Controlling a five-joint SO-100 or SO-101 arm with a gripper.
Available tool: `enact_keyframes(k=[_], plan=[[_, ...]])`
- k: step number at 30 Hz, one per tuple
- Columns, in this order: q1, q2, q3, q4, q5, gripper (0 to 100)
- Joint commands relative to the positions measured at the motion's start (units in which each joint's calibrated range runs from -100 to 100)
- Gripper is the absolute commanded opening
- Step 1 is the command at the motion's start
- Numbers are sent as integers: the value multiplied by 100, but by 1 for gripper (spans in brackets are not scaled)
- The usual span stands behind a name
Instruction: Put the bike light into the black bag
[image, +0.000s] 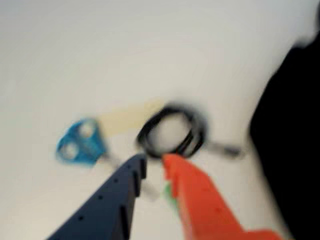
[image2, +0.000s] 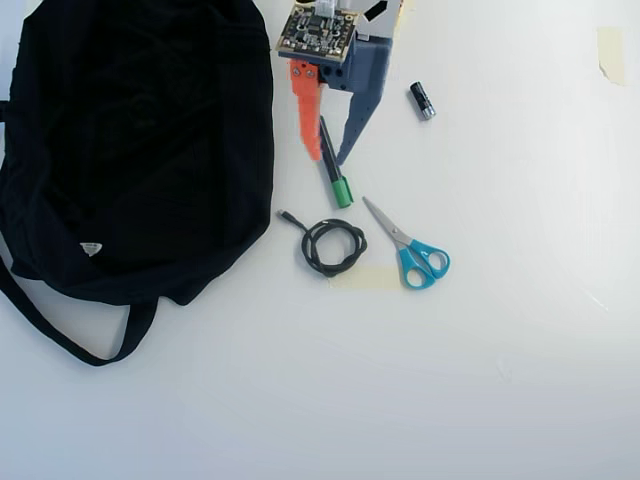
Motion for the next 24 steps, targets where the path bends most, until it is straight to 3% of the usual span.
enact_keyframes(k=[1, 9, 17, 24], plan=[[-329, -219, 492, 199, -395, 3], [-1196, -775, 1723, 371, -379, 3], [-1481, -1339, 2846, 242, -374, 3], [-1780, -2310, 4481, -551, -363, 3]])
